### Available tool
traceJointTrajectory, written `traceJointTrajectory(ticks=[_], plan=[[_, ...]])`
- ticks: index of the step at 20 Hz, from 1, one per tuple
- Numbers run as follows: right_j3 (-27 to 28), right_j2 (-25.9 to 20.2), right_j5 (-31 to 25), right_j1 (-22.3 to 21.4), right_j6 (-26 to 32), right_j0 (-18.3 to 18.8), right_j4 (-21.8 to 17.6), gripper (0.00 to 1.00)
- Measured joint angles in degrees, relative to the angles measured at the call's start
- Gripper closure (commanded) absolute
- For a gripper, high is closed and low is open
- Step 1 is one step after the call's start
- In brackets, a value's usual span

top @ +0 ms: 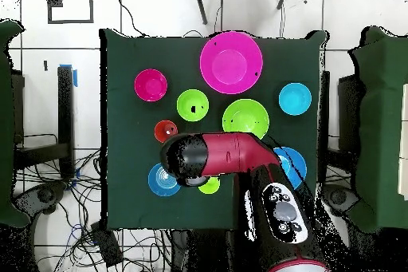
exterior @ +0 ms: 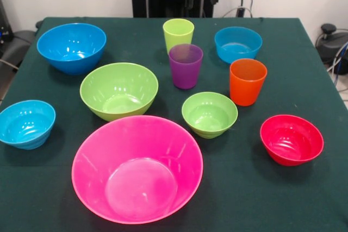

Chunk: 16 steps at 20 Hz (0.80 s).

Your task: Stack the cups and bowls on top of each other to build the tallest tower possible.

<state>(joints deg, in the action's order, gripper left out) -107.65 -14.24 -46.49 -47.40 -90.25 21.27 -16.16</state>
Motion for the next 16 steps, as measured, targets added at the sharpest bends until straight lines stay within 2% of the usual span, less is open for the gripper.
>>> traceJointTrajectory(ticks=[16], plan=[[-1.5,-0.1,0.0,-0.1,0.0,1.6,0.0,0.00]])
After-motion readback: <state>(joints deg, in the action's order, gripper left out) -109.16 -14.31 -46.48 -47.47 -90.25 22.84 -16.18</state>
